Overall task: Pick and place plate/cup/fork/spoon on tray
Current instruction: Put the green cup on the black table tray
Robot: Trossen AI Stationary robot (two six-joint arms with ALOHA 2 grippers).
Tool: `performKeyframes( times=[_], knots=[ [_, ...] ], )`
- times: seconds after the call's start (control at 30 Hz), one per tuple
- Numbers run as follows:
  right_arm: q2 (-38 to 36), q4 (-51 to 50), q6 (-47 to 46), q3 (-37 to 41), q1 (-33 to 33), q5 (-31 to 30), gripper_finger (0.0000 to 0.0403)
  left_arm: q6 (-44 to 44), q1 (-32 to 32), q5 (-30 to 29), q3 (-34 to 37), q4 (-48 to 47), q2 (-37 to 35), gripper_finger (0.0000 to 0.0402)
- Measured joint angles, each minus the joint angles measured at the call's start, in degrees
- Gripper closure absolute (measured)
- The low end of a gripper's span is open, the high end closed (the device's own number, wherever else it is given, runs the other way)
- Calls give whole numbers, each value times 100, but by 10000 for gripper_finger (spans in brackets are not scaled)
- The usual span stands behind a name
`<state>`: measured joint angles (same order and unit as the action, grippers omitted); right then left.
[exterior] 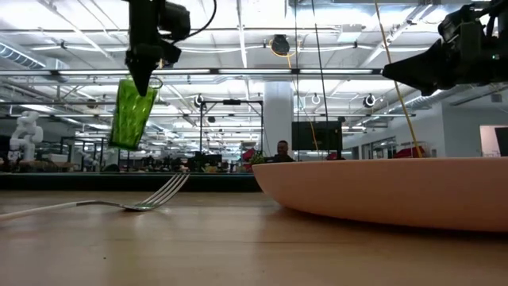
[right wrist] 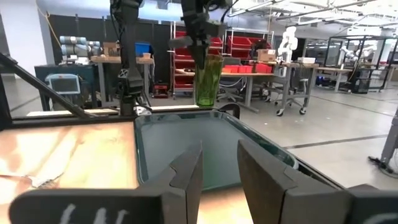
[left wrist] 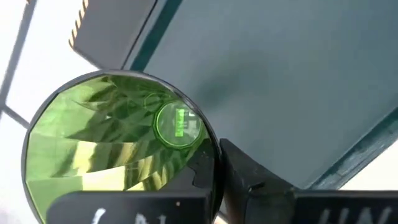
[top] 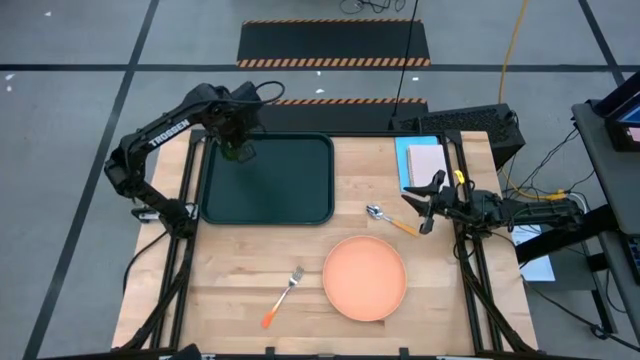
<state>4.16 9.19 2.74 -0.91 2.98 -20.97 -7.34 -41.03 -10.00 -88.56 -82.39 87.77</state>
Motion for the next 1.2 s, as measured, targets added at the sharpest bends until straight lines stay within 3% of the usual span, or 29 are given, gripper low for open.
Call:
performKeyframes(
  times=[0.3, 0.8, 1.0, 1.2],
  knots=[
    [0, -192, -201, 2, 0, 0, 307, 301, -288, 0, 592, 667, 1, 385],
    [2, -436, -507, 2, 0, 13, 307, 307, -574, -48, 939, 891, -165, 394],
    [2, -419, -773, 2, 0, 20, 307, 361, -596, -50, 1154, 879, -165, 380],
    [39, -496, -907, 4, 0, 28, 307, 365, -681, -59, 1201, 936, -165, 394]
  ],
)
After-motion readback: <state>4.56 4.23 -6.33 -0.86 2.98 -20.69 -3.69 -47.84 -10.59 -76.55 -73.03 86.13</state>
